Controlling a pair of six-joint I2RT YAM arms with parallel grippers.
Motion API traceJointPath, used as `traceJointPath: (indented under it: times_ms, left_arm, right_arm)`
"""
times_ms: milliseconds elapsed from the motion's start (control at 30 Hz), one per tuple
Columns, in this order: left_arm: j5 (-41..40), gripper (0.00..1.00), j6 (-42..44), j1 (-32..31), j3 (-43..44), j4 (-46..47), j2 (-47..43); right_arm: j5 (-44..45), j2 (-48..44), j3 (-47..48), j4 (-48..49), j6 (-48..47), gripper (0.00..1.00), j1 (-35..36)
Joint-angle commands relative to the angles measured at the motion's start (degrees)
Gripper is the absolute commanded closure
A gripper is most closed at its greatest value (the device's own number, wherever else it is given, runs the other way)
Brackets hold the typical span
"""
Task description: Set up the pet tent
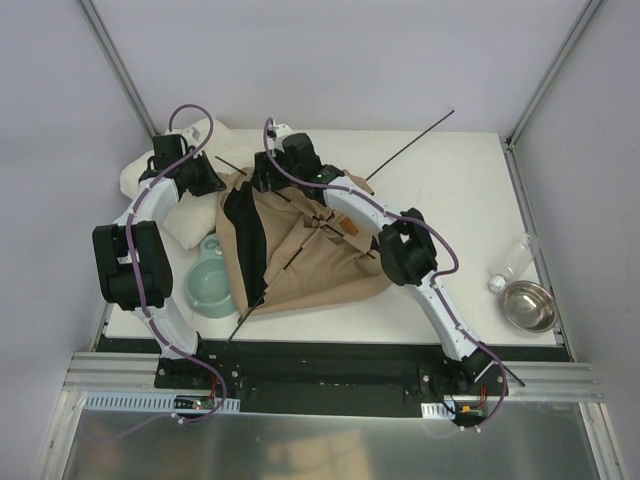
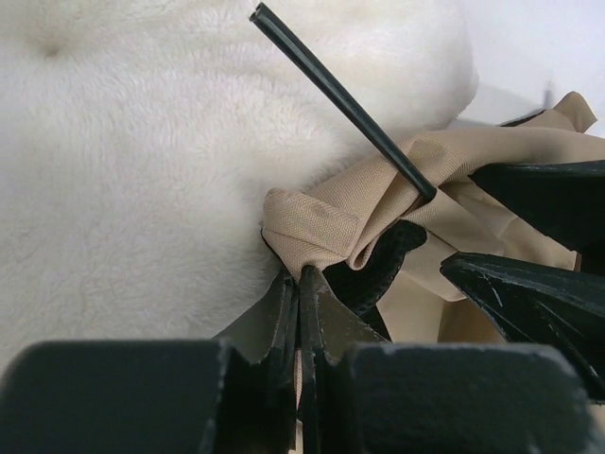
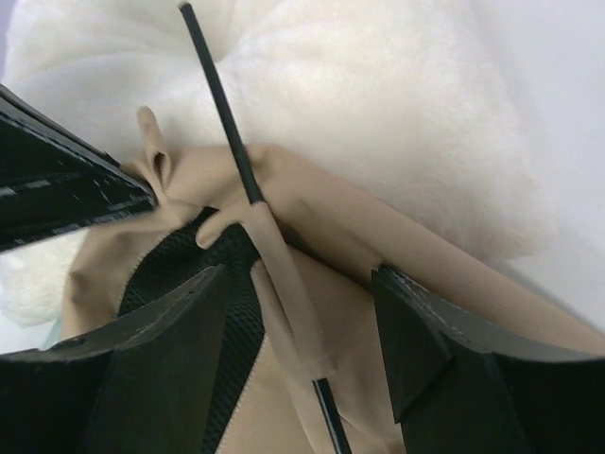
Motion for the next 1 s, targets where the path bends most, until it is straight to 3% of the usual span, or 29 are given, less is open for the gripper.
traceJointPath:
  times_ms: [0, 333, 567, 667, 967]
  left_arm:
    - [2.33, 1.00, -0.38, 1.41, 1.26, -0.77, 0.48]
    - [5.06, 1.00, 0.94, 1.85, 1.88, -1.03, 1.09]
    - [6.11, 1.00, 1.82, 2.55, 2.58, -1.73, 1.53]
    - [6.47, 1.00, 1.91, 2.55, 3.02, -1.91, 1.62]
    - [6.91, 1.00, 1.82, 2.64, 4.08, -2.52, 2.32]
  right_arm:
    - [-0.09, -4.53, -0.54, -5.09, -4.74, 0.32, -0.70]
    - [-4.04, -15.96, -16.01, -8.09, -7.82, 0.34, -2.46]
    - [-3.78, -17.37, -17.16, -5.45, -7.29, 0.36, -2.46]
    - [-4.75, -15.71, -14.88, -6.59, -7.20, 0.49, -2.38]
    - [-5.45, -13.68, -12.77, -9.32, -8.96, 0.55, -1.76]
